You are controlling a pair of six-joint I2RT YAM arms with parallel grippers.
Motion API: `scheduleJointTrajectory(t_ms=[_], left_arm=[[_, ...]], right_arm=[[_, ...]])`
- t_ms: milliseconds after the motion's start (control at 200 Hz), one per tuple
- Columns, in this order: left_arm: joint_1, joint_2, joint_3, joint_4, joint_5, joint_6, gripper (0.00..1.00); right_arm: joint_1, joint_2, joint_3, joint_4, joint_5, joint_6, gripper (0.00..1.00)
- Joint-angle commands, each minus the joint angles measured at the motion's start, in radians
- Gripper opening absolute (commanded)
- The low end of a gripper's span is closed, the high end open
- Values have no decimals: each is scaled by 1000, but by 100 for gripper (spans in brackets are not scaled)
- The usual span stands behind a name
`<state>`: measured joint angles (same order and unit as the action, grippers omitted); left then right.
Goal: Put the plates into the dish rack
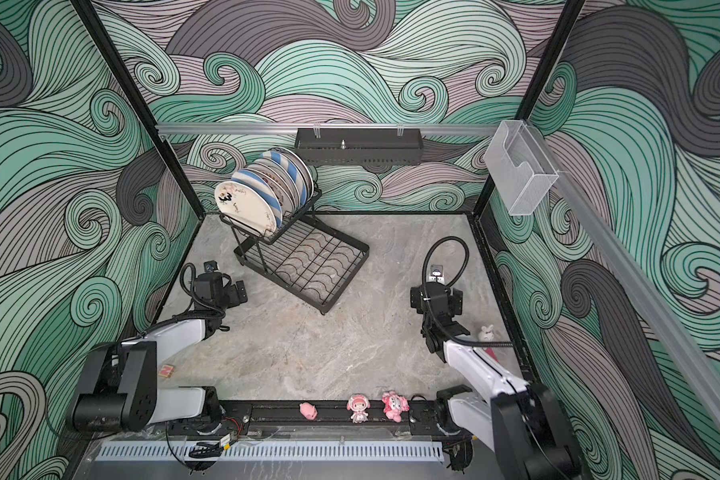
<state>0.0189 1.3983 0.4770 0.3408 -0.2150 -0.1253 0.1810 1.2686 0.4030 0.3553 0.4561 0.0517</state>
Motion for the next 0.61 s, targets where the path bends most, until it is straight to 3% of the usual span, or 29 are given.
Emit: scheduleJointTrajectory(t_ms=[0, 50, 90, 140, 190, 275, 350, 410, 600], left_arm=[[14, 102, 16, 274, 87, 84, 99], [17, 156, -34, 436, 113, 108, 99], [25, 165, -65, 505, 134, 109, 99], [27, 155, -47, 445, 133, 106, 99], [28, 125, 8, 280, 131, 87, 99], [30, 149, -23, 396, 134, 101, 99], [30, 124, 9, 284, 133, 81, 99], [30, 141, -10, 355, 133, 96, 99], [32, 128, 4, 304, 131, 84, 99]], right_arm=[[-35, 154, 63, 281, -66, -54, 100], [-35, 171, 105, 207, -86, -84, 100], [-39, 186, 72, 319, -106, -109, 100], [-54, 216, 27, 381, -126, -91, 100], [-78, 255, -32, 576, -154, -80, 100], [-109, 287, -17, 555, -212, -62, 100], [-110, 263, -14, 512, -223, -57, 100], [-112, 276, -19, 542, -226, -59, 100], [-113, 269, -16, 524, -227, -59, 100]])
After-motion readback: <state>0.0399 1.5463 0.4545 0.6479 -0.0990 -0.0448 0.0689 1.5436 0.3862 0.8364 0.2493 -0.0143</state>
